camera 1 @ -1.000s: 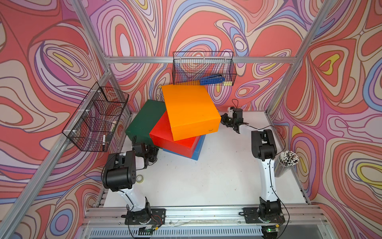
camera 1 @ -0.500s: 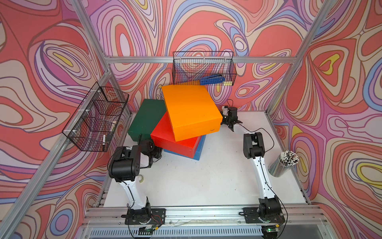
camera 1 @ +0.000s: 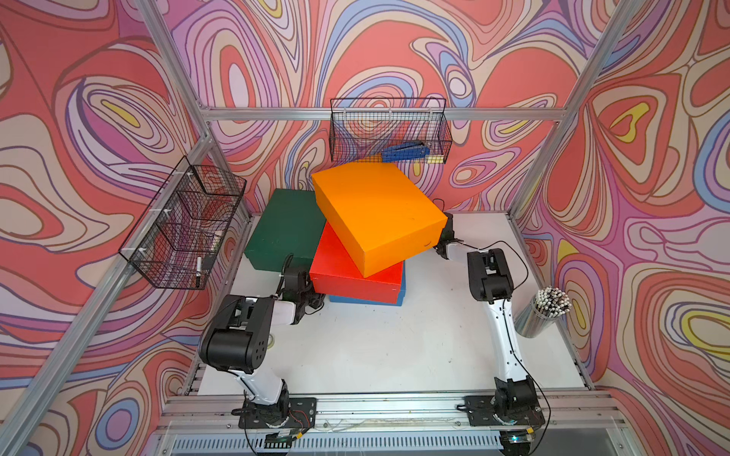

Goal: Stack the shoeboxes
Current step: Move the shoeboxes to the center of the board.

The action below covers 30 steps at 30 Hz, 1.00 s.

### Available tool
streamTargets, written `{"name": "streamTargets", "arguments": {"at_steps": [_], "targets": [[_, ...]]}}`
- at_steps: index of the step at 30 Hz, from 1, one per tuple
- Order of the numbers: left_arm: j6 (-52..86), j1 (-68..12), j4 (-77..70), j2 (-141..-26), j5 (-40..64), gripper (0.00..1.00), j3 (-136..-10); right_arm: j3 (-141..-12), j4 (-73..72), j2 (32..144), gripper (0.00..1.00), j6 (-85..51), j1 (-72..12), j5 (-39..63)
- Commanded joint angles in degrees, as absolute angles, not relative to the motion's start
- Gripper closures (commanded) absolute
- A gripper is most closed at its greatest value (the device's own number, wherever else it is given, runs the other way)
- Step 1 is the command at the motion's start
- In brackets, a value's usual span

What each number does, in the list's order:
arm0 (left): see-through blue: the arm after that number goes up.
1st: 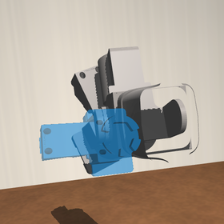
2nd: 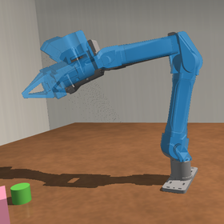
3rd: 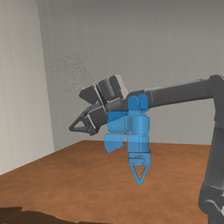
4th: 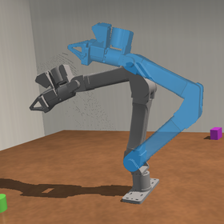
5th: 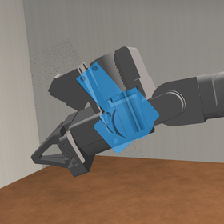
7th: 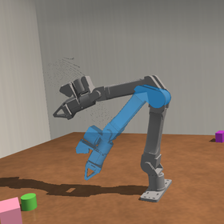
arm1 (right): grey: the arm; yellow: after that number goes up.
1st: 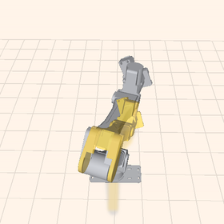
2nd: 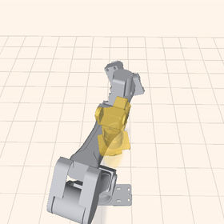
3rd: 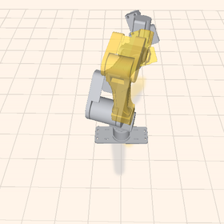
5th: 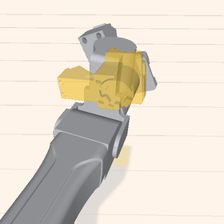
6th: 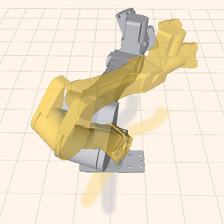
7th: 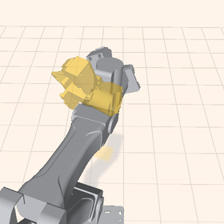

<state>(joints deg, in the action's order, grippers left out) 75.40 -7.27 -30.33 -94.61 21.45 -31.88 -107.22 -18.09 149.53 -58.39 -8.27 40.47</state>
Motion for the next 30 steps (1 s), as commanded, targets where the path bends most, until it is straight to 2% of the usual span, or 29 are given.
{"name": "streamTargets", "arguments": {"at_steps": [1,8,15,30], "targets": [[74.55,-9.56,-25.8,-90.53,18.61,1.0,-30.83,-97.24,-21.36,144.19,1.0,-59.45,-9.01,40.34],[74.03,-16.54,-21.12,-85.45,13.31,1.0,-30.19,-77.06,-28.41,131.65,1.0,-59.65,-8.98,39.95],[74.93,-23.97,-21.31,-85.34,8.18,1.0,-26.68,-59.32,-41.08,122.67,1.0,-65.06,-8.97,40.87],[75.6,-30.53,-24.06,-86.53,4.57,1.0,-24.99,-37.17,-55.64,110.44,1.0,-70.08,-11.33,42.5]]}}
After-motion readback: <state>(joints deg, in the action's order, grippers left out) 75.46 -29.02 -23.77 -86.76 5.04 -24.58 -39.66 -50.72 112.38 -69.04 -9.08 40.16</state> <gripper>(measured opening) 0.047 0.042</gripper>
